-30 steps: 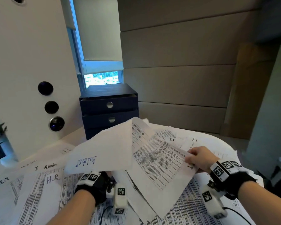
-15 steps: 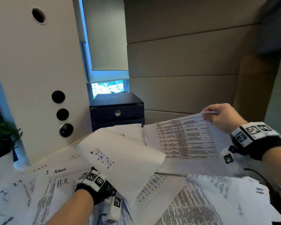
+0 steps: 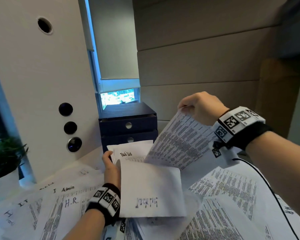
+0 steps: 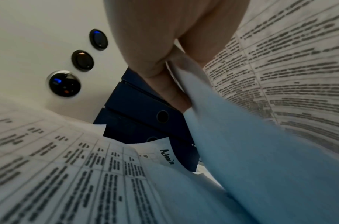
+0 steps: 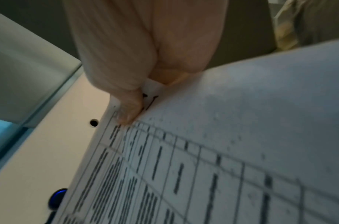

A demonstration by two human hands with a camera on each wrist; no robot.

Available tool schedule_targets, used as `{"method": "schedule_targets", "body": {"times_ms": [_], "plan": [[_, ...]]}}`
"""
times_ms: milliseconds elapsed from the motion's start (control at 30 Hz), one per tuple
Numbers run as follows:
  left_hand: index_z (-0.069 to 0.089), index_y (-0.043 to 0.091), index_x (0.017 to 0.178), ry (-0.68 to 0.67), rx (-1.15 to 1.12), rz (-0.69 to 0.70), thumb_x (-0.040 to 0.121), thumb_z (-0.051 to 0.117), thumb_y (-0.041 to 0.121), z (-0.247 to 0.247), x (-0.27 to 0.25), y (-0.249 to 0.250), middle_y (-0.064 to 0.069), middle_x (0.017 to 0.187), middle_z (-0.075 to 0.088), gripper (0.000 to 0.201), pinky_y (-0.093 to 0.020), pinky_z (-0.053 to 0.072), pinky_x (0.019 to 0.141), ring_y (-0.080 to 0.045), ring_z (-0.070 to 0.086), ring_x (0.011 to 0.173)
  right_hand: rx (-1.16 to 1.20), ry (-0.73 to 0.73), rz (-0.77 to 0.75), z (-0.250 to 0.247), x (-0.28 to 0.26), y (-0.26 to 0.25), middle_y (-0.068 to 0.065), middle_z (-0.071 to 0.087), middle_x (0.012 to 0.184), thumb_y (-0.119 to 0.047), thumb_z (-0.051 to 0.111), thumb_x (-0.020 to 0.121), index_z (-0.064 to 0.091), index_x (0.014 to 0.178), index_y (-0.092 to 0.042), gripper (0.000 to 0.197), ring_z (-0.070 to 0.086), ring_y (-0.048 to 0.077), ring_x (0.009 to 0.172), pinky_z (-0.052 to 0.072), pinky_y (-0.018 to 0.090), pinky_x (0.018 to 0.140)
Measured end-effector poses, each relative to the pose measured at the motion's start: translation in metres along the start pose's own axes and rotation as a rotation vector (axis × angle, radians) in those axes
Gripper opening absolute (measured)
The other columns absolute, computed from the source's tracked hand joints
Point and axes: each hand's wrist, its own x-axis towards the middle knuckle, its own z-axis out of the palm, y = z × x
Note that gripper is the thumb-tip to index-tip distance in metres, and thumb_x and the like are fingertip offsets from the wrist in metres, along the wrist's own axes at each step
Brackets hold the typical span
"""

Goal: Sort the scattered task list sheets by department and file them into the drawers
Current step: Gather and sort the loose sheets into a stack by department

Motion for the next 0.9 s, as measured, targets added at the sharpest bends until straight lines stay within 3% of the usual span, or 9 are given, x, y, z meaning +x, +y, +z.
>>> {"method": "schedule_targets", "body": {"times_ms": [100,200,300,400,467,567,633,733,900], "plan": [[0.041,0.013,0.088,-0.028,0.021,-0.084,0.096,0.038,0.024,0.001,-0.007,0.007,-0.005,0.074,0.046,0.014,-0.027,0.034,0.058,-0.020,0.044,0.064,-0.058,-0.142,-0.051,0.004,0.011,-0.017,-0.005,0.072,0.095,-0.023,0.062,0.090,0.072,0.100,-0.025,0.014,0.065,0.018,0.090,0.051,0.031,0.079],[0.063,0.009,0.069,-0.107,0.182,-0.031,0.090,0.057,0.007,-0.006,-0.009,-0.001,-0.003,0.074,0.065,0.023,-0.026,0.048,0.065,-0.026,0.061,0.076,-0.150,-0.213,-0.014,0.005,0.022,-0.015,-0.006,0.071,0.094,-0.023,0.061,0.091,0.072,0.097,-0.027,0.013,0.064,0.019,0.089,0.051,0.030,0.075],[0.077,0.019,0.072,-0.208,0.219,0.033,0.089,0.058,-0.001,-0.013,-0.010,-0.006,-0.006,0.085,0.073,0.032,-0.030,0.056,0.078,-0.021,0.068,0.084,-0.082,-0.267,-0.018,0.012,0.035,-0.017,-0.010,0.068,0.089,-0.021,0.063,0.090,0.073,0.096,-0.027,0.014,0.063,0.015,0.087,0.048,0.027,0.074],[0.072,0.025,0.091,-0.263,0.202,0.102,0.088,0.060,-0.001,-0.013,-0.013,0.004,0.005,0.089,0.069,0.029,-0.007,0.050,0.066,-0.005,0.065,0.081,0.048,-0.225,-0.057,0.023,0.058,-0.030,-0.011,0.067,0.088,-0.019,0.067,0.088,0.075,0.100,-0.024,0.015,0.065,0.014,0.091,0.051,0.027,0.083],[0.067,0.024,0.104,-0.262,0.176,0.114,0.091,0.059,0.008,-0.011,-0.012,0.007,0.008,0.089,0.068,0.023,-0.004,0.047,0.060,0.000,0.064,0.076,0.061,-0.170,-0.114,0.030,0.073,-0.040,-0.010,0.071,0.094,-0.022,0.069,0.086,0.075,0.101,-0.026,0.016,0.065,0.012,0.093,0.050,0.025,0.087],[0.068,0.023,0.107,-0.259,0.124,0.089,0.089,0.061,0.007,-0.012,-0.005,0.002,0.010,0.088,0.071,0.026,-0.010,0.049,0.064,-0.004,0.066,0.080,0.034,-0.192,-0.237,0.051,0.088,-0.060,-0.012,0.073,0.100,-0.022,0.069,0.086,0.075,0.103,-0.025,0.019,0.060,0.002,0.086,0.044,0.018,0.088],[0.066,0.021,0.109,-0.236,0.152,0.086,0.086,0.062,-0.001,-0.010,0.003,-0.003,0.011,0.092,0.066,0.032,-0.013,0.047,0.073,-0.004,0.061,0.085,0.086,-0.211,-0.267,0.070,0.094,-0.071,-0.013,0.073,0.099,-0.021,0.070,0.085,0.075,0.102,-0.025,0.018,0.061,0.000,0.085,0.046,0.021,0.091],[0.066,0.014,0.092,-0.198,0.058,-0.002,0.090,0.052,-0.003,-0.004,0.014,-0.008,-0.001,0.086,0.065,0.023,-0.033,0.047,0.084,-0.019,0.059,0.084,0.229,-0.200,-0.232,0.095,0.098,-0.078,-0.011,0.073,0.097,-0.018,0.071,0.084,0.075,0.099,-0.023,0.017,0.063,0.000,0.084,0.050,0.021,0.088],[0.056,0.013,0.061,-0.075,0.008,-0.079,0.092,0.044,0.002,0.004,0.025,-0.020,-0.005,0.065,0.049,0.035,-0.034,0.035,0.071,-0.023,0.042,0.072,0.275,-0.161,-0.266,0.110,0.088,-0.075,-0.017,0.068,0.084,-0.016,0.070,0.085,0.076,0.100,-0.023,0.018,0.052,-0.010,0.071,0.038,0.008,0.074]]}}
